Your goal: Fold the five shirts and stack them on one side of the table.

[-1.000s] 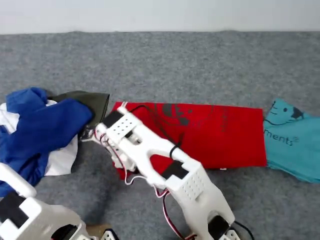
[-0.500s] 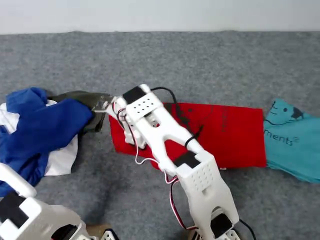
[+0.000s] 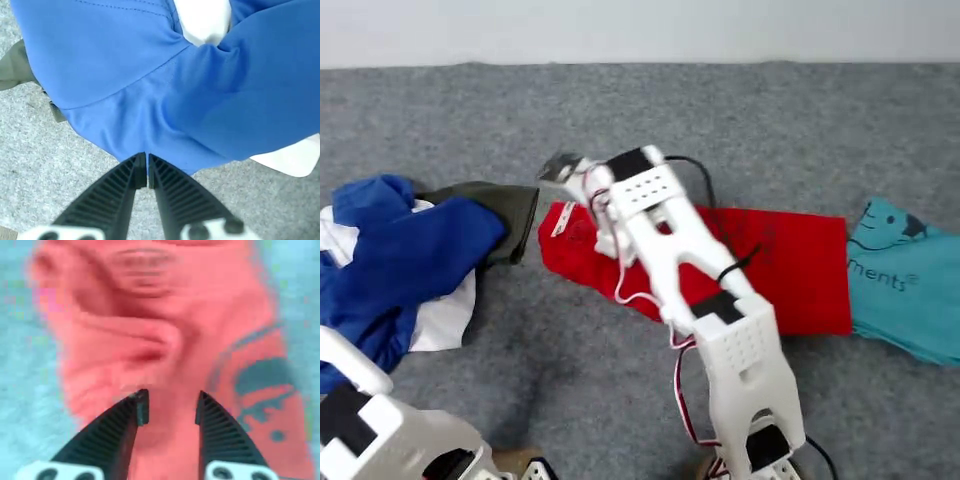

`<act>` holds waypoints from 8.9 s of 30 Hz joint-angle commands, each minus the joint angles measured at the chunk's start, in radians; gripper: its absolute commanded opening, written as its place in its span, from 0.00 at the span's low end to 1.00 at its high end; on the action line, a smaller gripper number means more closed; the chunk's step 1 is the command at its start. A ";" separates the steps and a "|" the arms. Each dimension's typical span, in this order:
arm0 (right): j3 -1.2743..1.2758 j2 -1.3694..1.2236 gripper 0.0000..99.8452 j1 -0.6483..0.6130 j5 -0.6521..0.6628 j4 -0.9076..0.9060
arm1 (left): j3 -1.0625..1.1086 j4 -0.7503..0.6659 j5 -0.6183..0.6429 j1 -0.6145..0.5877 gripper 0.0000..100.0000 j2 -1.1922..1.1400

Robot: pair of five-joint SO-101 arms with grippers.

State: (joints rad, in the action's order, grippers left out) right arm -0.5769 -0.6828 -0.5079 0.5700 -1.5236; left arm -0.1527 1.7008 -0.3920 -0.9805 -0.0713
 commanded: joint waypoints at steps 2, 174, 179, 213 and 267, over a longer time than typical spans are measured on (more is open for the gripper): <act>-0.054 0.042 0.17 0.071 0.011 0.077 | -0.001 -0.028 -0.003 0.005 0.02 0.055; 0.868 0.429 0.22 -0.479 -0.138 0.268 | 0.030 -0.025 -0.060 -0.087 0.02 0.068; 0.833 0.328 0.08 -0.470 -0.117 0.294 | 0.030 -0.026 -0.060 -0.087 0.02 0.066; 0.058 0.042 0.06 0.010 -0.043 0.039 | 0.035 -0.048 -0.060 -0.078 0.02 0.057; -0.144 0.165 0.01 0.364 -0.164 -0.272 | 0.036 0.000 -0.055 -0.080 0.02 0.066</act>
State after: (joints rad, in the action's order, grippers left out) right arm -0.7871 -0.6582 -0.2332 0.4181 -1.7538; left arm -0.1082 1.6886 -0.4442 -1.0556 -0.0667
